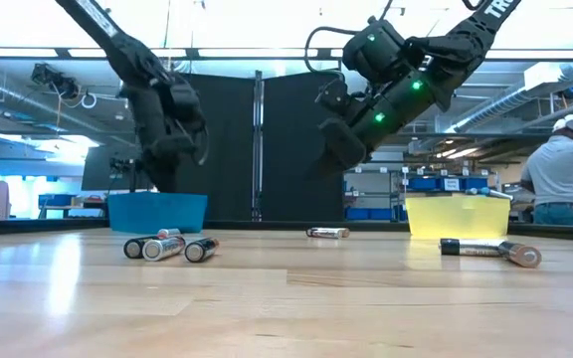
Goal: Sort batteries
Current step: Put the black brown battery into the blue bin, then put the black silver battery into the red bin
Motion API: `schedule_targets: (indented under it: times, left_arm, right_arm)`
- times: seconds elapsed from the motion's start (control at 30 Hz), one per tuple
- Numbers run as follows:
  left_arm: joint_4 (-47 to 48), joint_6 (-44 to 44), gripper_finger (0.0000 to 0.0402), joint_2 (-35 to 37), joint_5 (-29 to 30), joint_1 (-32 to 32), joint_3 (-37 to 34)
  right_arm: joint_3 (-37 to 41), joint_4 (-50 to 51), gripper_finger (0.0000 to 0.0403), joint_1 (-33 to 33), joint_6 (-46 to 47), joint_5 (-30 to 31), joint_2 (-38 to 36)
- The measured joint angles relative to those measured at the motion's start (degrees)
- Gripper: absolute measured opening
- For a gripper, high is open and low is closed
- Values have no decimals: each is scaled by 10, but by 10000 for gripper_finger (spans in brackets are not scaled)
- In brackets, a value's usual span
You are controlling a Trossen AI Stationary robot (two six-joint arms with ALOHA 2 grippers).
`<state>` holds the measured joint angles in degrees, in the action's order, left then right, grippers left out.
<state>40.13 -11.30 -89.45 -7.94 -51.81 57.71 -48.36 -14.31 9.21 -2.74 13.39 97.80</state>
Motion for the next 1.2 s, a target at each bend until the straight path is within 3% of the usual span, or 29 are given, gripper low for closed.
schedule_targets:
  times: [0.17, 0.37, 0.6, 1.0, 1.2]
  left_arm:
    - [-4, 8, 52, -54, 15, 1, 16]
    - [8, 14, 53, -93, 15, 2, 29]
    - [14, 14, 126, -94, 15, 6, 29]
    - [-37, 27, 141, 7, 45, 14, 27]
    - [-190, 40, 142, 91, 47, 78, -36]
  right_arm:
    - [0, 2, 8, 0, 0, 0, 0]
    - [0, 4, 26, 0, 7, 0, 0]
    - [0, 12, 12, 0, 11, 0, 0]
    - [0, 8, 35, 0, 11, 0, -3]
    - [0, 12, 16, -6, 11, 0, -33]
